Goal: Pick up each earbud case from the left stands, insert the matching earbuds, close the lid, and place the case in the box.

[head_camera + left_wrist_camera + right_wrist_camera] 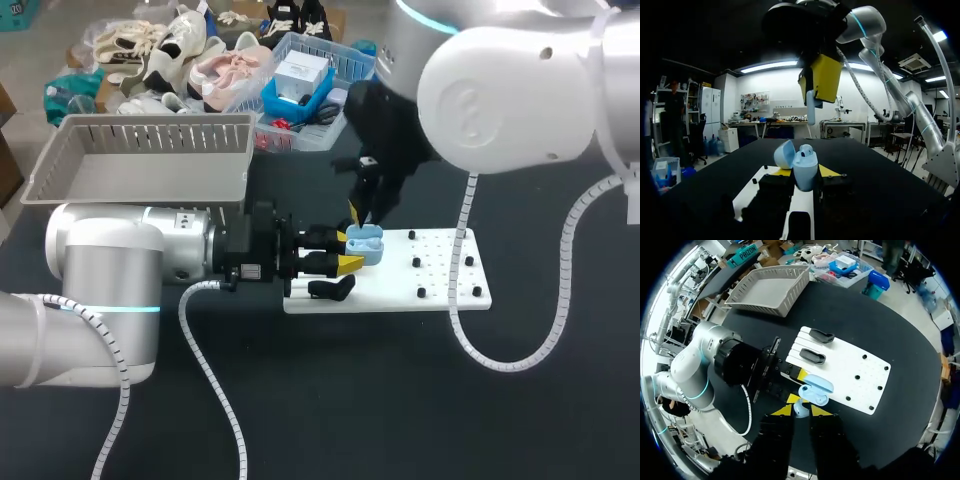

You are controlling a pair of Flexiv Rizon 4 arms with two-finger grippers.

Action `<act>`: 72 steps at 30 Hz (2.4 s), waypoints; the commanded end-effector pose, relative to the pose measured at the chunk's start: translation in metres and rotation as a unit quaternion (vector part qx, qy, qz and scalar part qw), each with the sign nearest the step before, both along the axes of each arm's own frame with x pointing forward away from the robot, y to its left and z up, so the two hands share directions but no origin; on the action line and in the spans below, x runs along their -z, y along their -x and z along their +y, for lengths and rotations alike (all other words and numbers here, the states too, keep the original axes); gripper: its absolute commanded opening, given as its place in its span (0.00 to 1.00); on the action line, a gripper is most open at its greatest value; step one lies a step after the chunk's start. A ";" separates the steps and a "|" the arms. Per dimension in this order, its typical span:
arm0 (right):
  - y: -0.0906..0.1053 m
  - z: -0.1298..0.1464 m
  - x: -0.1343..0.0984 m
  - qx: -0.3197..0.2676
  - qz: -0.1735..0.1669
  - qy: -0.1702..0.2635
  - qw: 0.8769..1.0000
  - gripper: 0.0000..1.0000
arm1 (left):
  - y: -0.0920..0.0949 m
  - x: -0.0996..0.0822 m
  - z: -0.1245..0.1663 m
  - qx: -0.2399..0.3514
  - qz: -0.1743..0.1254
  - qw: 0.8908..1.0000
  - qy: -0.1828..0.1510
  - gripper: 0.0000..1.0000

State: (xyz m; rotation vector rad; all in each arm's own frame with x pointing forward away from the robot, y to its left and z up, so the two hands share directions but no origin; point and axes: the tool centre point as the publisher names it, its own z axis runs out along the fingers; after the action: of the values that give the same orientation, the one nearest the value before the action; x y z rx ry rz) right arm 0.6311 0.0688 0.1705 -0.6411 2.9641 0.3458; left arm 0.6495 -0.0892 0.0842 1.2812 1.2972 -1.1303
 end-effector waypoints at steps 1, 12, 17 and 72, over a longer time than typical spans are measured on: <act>0.002 0.003 0.008 0.002 -0.005 0.007 1.000 0.00 | 0.001 0.000 -0.001 -0.003 -0.001 1.000 0.000 0.00; -0.003 0.003 0.016 -0.004 -0.002 0.005 1.000 0.00 | 0.001 0.000 -0.001 -0.003 -0.001 1.000 0.000 0.00; -0.003 0.004 0.019 -0.008 0.001 0.003 1.000 0.00 | 0.001 0.000 -0.001 -0.003 -0.001 1.000 0.000 0.00; -0.010 0.008 0.037 -0.009 0.002 0.006 1.000 0.00 | 0.001 0.000 -0.001 -0.003 -0.001 1.000 0.000 0.00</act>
State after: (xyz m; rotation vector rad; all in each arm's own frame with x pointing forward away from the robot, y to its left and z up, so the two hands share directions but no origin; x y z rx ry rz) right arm 0.6424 0.0755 0.1349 -0.6769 2.9720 0.3350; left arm 0.6495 -0.0892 0.0842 1.2810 1.2972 -1.1302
